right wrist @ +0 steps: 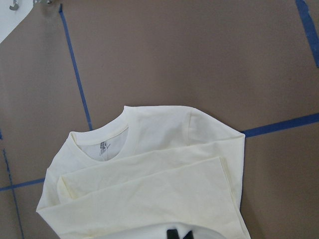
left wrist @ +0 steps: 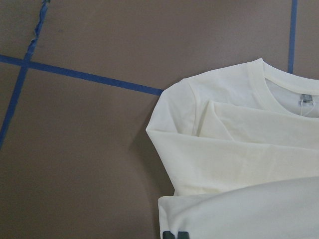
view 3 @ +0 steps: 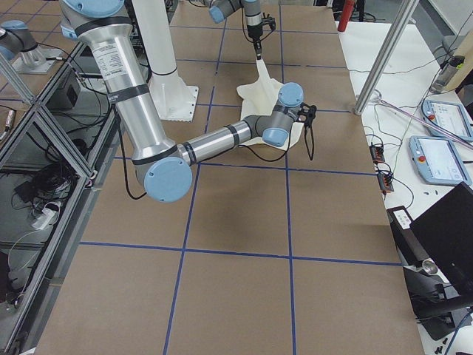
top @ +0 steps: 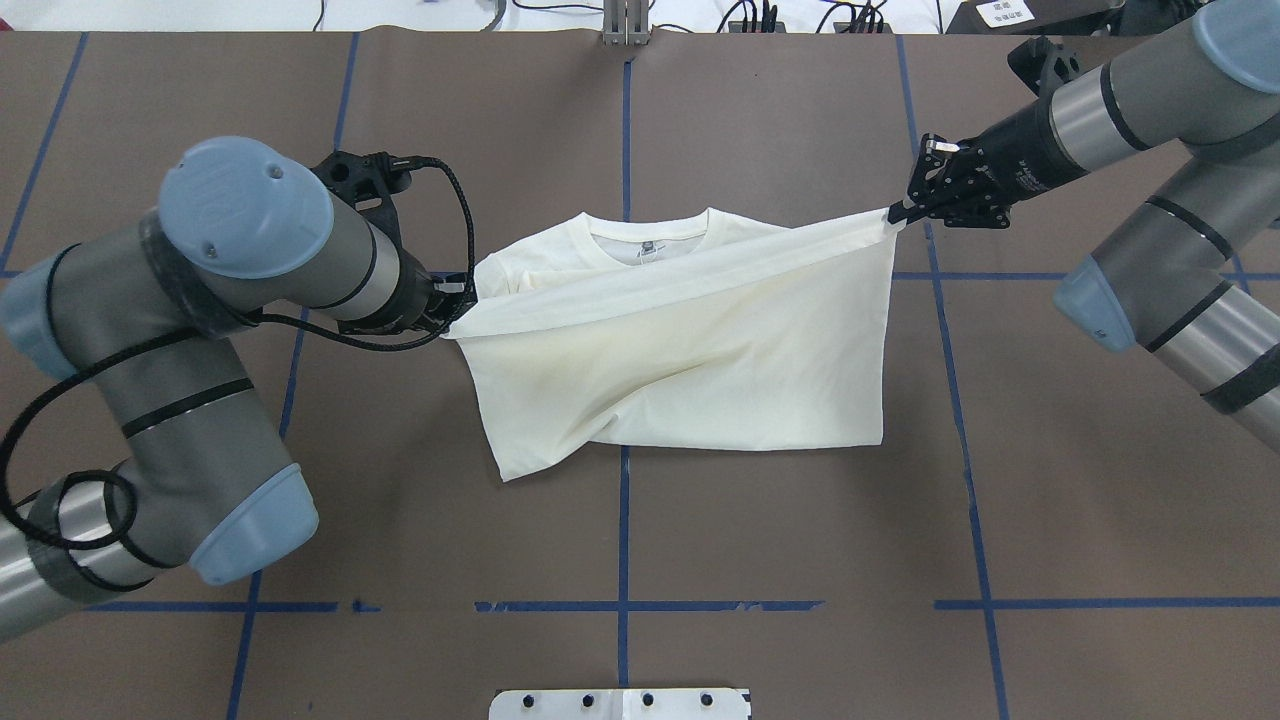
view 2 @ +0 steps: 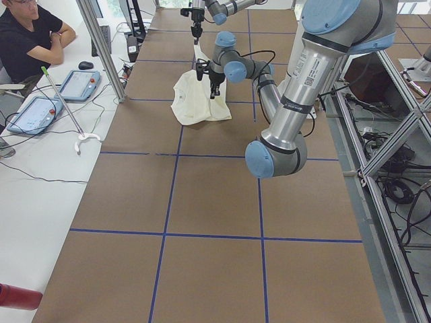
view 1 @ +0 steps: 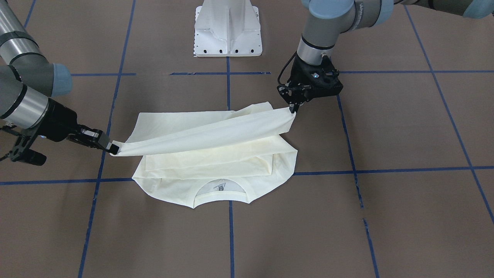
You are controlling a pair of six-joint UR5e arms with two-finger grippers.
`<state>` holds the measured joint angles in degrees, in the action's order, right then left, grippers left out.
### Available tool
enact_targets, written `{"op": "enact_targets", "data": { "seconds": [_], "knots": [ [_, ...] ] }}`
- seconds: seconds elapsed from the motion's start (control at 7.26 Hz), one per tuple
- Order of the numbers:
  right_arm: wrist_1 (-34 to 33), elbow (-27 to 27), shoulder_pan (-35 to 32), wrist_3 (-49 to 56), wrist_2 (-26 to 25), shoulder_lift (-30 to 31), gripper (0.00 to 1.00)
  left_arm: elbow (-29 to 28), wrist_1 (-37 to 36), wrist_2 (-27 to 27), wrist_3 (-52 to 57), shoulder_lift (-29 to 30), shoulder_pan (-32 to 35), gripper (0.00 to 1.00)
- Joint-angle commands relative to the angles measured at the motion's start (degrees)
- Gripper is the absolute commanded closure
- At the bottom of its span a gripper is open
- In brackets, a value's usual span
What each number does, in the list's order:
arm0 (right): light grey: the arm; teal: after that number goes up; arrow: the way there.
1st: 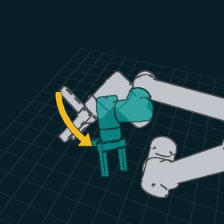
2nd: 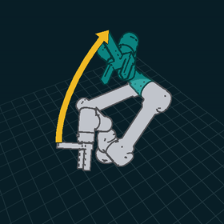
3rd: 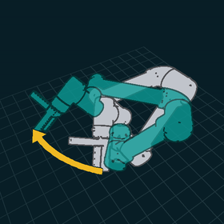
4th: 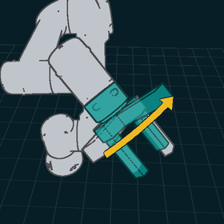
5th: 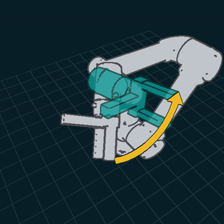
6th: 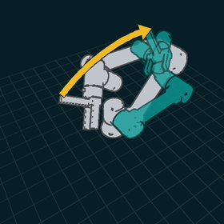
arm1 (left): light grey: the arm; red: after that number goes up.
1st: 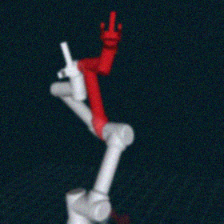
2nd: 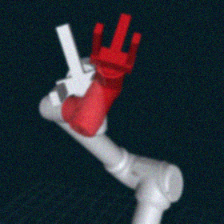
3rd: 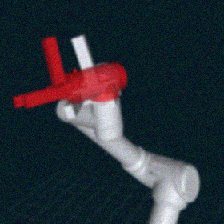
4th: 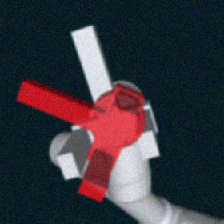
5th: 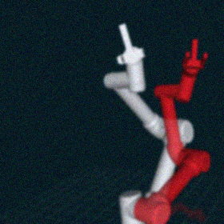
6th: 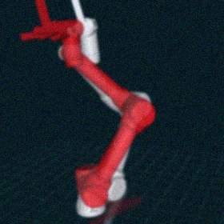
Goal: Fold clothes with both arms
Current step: 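Lay the hem down near the collar and open both grippers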
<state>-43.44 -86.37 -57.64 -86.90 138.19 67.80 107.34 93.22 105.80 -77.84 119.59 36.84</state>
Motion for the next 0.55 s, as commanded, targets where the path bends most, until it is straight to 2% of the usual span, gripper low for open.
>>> {"op": "enact_targets", "data": {
  "seconds": [0.0, 0.41],
  "knots": [
    [0.0, 2.1, 2.9, -0.1, -4.0, -0.6, 1.00, -9.9, 9.8, 0.0, 0.0, 2.0, 1.3, 1.00],
    [0.0, 7.2, 4.6, -0.1, -6.9, -3.3, 1.00, -17.5, 14.9, -0.1, -0.3, 5.6, 2.4, 1.00]
  ]
}}
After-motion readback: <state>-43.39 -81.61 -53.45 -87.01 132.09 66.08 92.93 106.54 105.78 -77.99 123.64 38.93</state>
